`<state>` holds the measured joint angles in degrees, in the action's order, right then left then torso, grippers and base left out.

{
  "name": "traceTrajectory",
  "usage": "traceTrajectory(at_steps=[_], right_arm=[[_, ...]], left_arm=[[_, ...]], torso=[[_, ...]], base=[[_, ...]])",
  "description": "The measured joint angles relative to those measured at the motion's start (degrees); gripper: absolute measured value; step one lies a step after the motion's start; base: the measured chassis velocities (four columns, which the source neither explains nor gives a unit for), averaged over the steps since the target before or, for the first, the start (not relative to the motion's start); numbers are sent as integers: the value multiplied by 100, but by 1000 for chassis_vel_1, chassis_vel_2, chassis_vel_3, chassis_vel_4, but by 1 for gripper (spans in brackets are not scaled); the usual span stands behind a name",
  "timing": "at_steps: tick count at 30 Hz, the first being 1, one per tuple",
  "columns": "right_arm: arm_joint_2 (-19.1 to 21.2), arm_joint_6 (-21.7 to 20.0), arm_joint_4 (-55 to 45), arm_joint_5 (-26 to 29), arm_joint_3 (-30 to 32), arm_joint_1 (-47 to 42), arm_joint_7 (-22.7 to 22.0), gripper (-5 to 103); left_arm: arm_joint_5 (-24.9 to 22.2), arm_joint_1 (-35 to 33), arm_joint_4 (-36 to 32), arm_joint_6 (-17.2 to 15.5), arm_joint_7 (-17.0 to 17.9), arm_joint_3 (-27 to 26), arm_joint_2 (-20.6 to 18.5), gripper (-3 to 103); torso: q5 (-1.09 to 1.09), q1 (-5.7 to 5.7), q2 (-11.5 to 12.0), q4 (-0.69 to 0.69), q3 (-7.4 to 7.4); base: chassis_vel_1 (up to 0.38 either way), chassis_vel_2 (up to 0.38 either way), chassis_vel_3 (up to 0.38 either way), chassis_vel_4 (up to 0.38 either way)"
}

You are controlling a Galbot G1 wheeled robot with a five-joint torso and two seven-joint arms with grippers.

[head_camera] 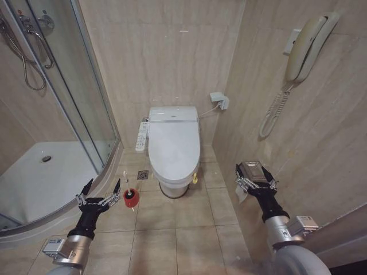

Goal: Open the toilet lid, clean the toilet bowl with a toilet brush, close the toilet lid, and flush.

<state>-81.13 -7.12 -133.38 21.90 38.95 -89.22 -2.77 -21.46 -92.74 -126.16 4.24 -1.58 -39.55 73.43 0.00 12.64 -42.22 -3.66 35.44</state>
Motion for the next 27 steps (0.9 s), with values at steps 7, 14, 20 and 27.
traceTrajectory(at_steps=[7, 14, 20, 27], right_arm=[[8, -11, -13, 0, 8, -25, 17, 100], [-5, 63, 29, -31, -12, -24, 108, 100], [10, 286, 213, -128, -26, 28, 68, 100], [25, 297, 240, -61, -30, 53, 22, 100]], left_arm=[[0, 0, 0, 0, 0, 0, 0, 100], [0, 0, 0, 0, 0, 0, 0, 100], [0, -1, 0, 0, 0, 0, 0, 100], [0, -1, 0, 0, 0, 0, 0, 100]], torso=[[0, 0, 0, 0, 0], [0, 0, 0, 0, 0], [0, 0, 0, 0, 0], [0, -2, -1, 0, -1]], base=[[0, 0, 0, 0], [0, 0, 0, 0], [0, 0, 0, 0], [-58, 56, 47, -61]])
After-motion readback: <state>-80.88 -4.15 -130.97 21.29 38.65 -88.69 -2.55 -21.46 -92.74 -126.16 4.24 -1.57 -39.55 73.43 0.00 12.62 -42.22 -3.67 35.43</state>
